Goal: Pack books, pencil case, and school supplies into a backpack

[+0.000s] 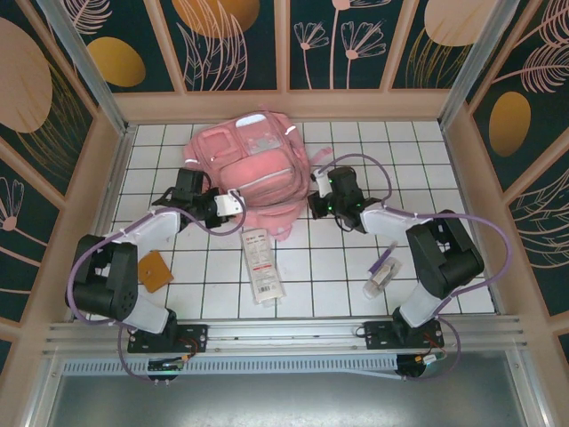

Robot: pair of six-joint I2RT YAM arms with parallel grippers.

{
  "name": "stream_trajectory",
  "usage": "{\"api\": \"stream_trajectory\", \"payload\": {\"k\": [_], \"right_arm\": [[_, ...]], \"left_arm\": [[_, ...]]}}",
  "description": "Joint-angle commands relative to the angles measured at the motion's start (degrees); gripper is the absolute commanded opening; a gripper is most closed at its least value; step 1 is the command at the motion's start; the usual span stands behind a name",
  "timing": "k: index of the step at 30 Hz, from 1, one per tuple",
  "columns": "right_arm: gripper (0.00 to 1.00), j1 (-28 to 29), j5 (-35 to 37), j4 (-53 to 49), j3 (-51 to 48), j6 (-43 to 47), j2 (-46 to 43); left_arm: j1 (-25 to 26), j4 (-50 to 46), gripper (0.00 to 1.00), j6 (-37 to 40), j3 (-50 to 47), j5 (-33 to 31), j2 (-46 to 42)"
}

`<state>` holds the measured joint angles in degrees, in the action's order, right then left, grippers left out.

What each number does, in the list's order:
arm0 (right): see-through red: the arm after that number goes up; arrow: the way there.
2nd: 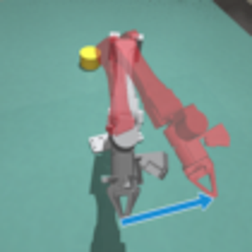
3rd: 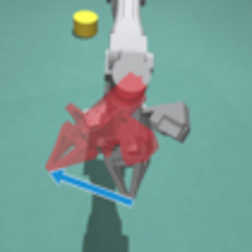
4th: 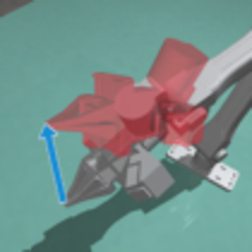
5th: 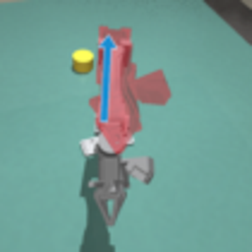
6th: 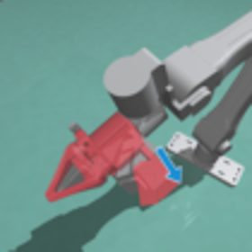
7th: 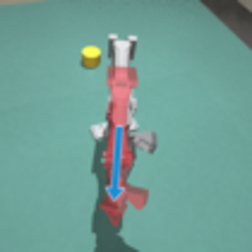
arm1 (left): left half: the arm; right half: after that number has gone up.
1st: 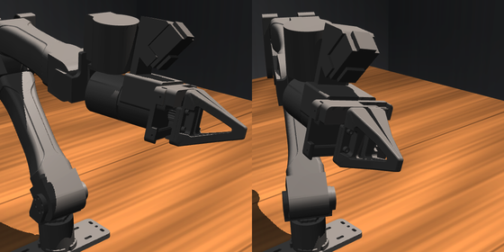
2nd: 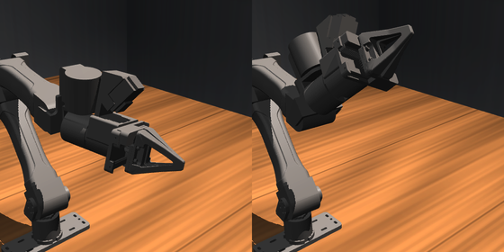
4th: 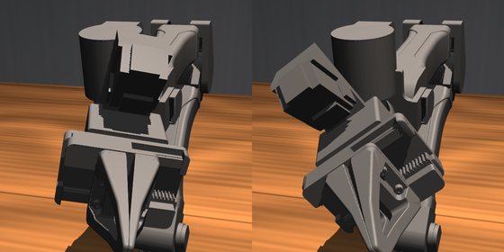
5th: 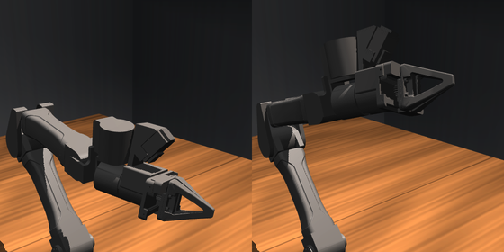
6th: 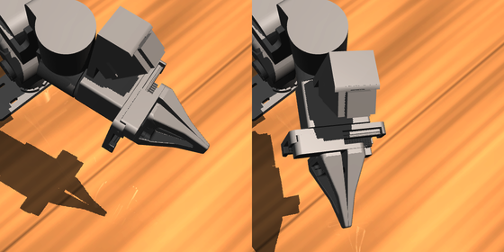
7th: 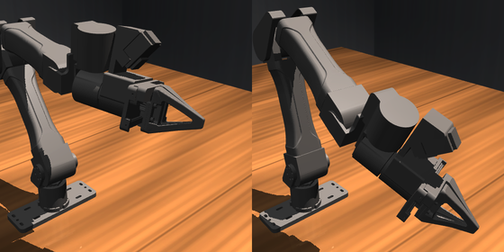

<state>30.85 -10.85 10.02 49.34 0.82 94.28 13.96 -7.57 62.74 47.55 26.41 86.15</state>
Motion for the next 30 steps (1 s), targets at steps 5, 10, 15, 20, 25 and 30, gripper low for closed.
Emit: {"api": "stream_trajectory", "payload": {"k": [5, 10, 15, 20, 25, 30], "right_arm": [[0.0, 6.8, -13.8, 2.6, 1.7, 1.6, -0.8], [0.0, 6.8, -18.0, 6.5, 1.9, -0.2, -1.1], [0.0, 6.5, -19.8, 7.0, 2.0, -0.5, -1.0], [0.0, 5.7, -18.5, 5.9, 1.6, 0.9, -1.4], [0.0, 1.8, -13.7, 4.9, -0.6, 3.9, -1.6], [0.0, -3.3, 0.2, 5.4, -1.8, 4.6, -1.0]], "left_arm": [[2.4, -19.0, 0.54, 4.2, 10.9, 13.5, 2.3], [9.6, -14.2, 0.56, 0.2, 10.2, 13.2, 4.1], [11.3, -5.7, 0.53, -3.5, 9.1, 7.8, 7.0], [11.6, -3.5, 0.4, -4.3, 9.2, -0.7, 9.4], [11.6, 2.4, 0.0, -4.2, 5.1, -4.9, 6.4], [11.5, 0.3, 0.0, 2.5, 2.3, -5.8, 2.2]]}}
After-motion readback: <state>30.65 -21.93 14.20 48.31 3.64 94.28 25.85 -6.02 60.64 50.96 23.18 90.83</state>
